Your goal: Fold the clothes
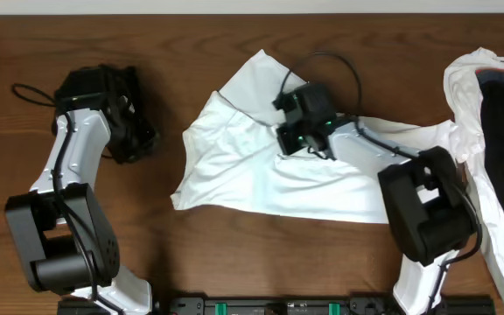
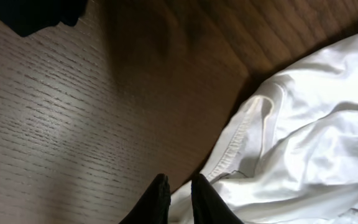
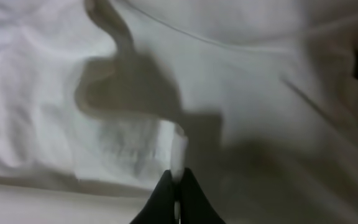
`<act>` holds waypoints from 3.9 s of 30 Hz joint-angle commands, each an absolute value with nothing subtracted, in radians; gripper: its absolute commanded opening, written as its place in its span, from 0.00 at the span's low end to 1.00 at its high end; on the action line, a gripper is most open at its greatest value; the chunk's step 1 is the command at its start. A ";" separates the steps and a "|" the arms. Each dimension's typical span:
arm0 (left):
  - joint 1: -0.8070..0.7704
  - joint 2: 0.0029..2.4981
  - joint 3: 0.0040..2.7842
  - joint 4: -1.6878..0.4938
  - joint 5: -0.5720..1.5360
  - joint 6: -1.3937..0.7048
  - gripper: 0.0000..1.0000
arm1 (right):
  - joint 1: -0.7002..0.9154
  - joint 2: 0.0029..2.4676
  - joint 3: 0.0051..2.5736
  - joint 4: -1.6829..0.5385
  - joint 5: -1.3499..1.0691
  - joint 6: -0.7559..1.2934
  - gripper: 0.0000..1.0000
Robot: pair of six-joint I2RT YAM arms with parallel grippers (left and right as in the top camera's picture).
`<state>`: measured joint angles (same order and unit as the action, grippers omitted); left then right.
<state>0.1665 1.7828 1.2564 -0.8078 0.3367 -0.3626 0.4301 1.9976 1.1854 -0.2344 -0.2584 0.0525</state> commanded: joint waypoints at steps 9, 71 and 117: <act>0.162 1.749 1.267 -0.793 0.427 -0.318 0.16 | 0.423 1.938 1.198 -0.246 -0.243 0.059 0.58; -0.186 2.076 1.262 -0.814 0.051 -0.466 0.06 | -0.115 1.556 1.139 -0.902 -0.048 0.126 0.81; -0.114 1.600 1.269 -0.256 0.149 -0.206 0.53 | -0.115 1.556 1.139 -0.886 -0.059 0.126 0.99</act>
